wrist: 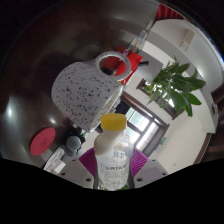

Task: Pour water

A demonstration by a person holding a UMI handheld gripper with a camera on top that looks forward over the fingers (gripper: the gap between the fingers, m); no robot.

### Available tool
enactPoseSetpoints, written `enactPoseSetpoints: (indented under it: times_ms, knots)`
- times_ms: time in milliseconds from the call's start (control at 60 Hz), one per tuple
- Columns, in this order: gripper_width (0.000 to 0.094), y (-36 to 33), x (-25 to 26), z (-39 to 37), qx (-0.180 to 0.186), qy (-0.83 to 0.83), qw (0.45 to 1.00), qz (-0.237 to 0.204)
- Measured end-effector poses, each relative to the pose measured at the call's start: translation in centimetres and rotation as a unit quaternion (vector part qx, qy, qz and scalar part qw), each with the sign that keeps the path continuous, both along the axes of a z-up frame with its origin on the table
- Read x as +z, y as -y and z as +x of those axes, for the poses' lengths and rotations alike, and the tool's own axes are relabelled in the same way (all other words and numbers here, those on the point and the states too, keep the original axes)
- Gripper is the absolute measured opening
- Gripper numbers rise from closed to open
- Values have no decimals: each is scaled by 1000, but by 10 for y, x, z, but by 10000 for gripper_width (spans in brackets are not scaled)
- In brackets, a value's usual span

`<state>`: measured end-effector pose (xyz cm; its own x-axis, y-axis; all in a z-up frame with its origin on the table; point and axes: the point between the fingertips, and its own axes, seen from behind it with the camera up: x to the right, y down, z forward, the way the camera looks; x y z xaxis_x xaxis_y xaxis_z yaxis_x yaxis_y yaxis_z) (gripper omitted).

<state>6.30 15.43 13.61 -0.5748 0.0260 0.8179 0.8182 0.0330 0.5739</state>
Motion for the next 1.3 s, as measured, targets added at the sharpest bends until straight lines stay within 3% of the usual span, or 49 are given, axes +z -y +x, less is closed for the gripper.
enactPoseSetpoints:
  times_ms: [167, 333, 450, 567, 667, 733, 900, 1017, 1050, 1267, 1300]
  knots:
    - [403, 1, -2, 4, -8, -31, 999, -7]
    - [399, 12, 14, 14, -36, -294, 954, -47]
    - [404, 16, 21, 27, -67, -521, 847, -77]
    - [412, 26, 11, 22, -93, -708, 690, -118]
    - [414, 26, 7, 29, -82, -819, 544, -164]
    - [413, 26, 1, 29, -81, -848, 495, -169]
    - [411, 18, -33, 43, -85, -865, 465, -168]
    - [414, 17, -70, 54, -96, -854, 484, -165]
    - [416, 18, -65, 55, -77, -858, 484, -155]
    - [416, 21, -66, 57, -81, -862, 478, -148]
    - [456, 21, -66, 57, -82, -863, 477, -146]
